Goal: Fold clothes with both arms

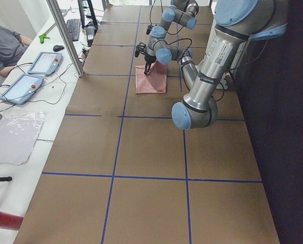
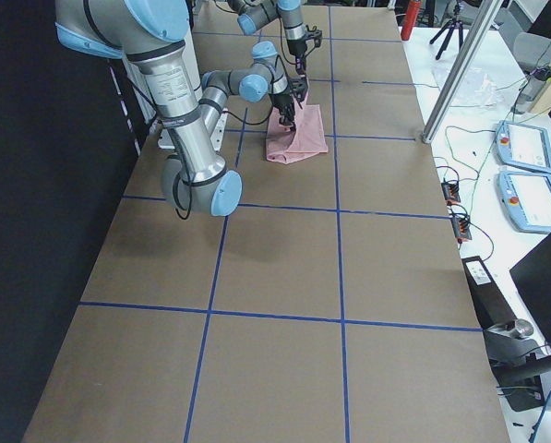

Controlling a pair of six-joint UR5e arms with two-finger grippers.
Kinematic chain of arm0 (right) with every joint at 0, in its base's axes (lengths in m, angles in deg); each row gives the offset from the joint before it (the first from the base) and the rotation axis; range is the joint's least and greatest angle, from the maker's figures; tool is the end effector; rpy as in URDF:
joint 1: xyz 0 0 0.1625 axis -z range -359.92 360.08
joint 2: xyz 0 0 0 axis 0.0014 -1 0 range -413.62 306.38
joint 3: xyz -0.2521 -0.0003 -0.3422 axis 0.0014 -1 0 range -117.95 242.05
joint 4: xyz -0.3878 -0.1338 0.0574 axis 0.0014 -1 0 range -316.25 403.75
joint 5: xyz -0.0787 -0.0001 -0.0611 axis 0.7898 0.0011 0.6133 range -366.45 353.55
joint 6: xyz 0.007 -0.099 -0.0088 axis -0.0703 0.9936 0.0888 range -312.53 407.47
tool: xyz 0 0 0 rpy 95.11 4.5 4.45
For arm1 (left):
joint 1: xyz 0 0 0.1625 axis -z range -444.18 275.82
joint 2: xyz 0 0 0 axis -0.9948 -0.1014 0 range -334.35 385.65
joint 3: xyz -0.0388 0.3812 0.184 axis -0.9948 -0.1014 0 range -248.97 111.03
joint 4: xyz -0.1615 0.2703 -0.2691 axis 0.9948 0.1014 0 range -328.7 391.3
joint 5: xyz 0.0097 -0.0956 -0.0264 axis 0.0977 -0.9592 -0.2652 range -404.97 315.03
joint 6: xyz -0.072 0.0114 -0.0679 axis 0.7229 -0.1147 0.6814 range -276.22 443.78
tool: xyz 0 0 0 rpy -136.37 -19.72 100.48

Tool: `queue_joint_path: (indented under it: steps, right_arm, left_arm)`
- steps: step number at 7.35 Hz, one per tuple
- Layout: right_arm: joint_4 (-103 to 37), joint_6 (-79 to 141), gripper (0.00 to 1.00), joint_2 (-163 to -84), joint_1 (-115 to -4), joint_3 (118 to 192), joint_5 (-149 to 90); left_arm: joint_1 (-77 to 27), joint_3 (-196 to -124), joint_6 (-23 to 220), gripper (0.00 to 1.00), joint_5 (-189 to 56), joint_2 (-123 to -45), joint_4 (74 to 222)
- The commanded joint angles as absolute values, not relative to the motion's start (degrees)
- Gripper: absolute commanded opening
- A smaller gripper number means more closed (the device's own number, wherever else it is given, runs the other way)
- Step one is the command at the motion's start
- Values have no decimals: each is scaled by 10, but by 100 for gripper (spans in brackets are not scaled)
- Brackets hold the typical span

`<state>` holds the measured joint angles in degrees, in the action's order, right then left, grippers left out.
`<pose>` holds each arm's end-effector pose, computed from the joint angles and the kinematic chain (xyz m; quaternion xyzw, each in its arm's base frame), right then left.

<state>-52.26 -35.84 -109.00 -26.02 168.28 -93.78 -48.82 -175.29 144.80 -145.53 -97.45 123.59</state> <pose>-0.5050 -0.4008 0.2084 0.1283 -0.3598 0.1646 0.9094 0.4439 -0.4560 0.2032 0.1611 0.4117 -0.0098 0.8969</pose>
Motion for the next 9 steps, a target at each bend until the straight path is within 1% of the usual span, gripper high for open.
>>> queue_joint_path:
  steps: [1, 2, 3, 4, 6, 7, 8, 9]
  right_arm:
    - [-420, -313, 100, -997, -339, 1459, -985]
    - [-397, -252, 100, -965, -391, 1390, -1052]
    - [-401, -196, 100, -966, -432, 1385, -1105]
    - [-402, -168, 100, -968, -448, 1386, -1126]
    - [-403, -117, 100, -986, -472, 1395, -1155]
    - [-404, -85, 100, -1013, -491, 1423, -1169]
    - [-407, -22, 100, -1071, -528, 1482, -1205]
    - [-433, 56, 100, -1112, -570, 1526, -1234]
  left_arm:
    - [-423, -1595, 1354, 99, -1456, -1009, 1350]
    - [-384, -1555, 1294, 100, -1493, -1011, 1388]
    - [-356, -1554, 1245, 100, -1541, -1010, 1387]
    - [-355, -1555, 1242, 100, -1542, -1008, 1387]
    - [-352, -1603, 1241, 100, -1542, -993, 1381]
    - [-351, -1639, 1230, 100, -1544, -963, 1381]
    - [-329, -1673, 1176, 100, -1558, -941, 1362]
    - [-301, -1702, 1111, 100, -1567, -921, 1330]
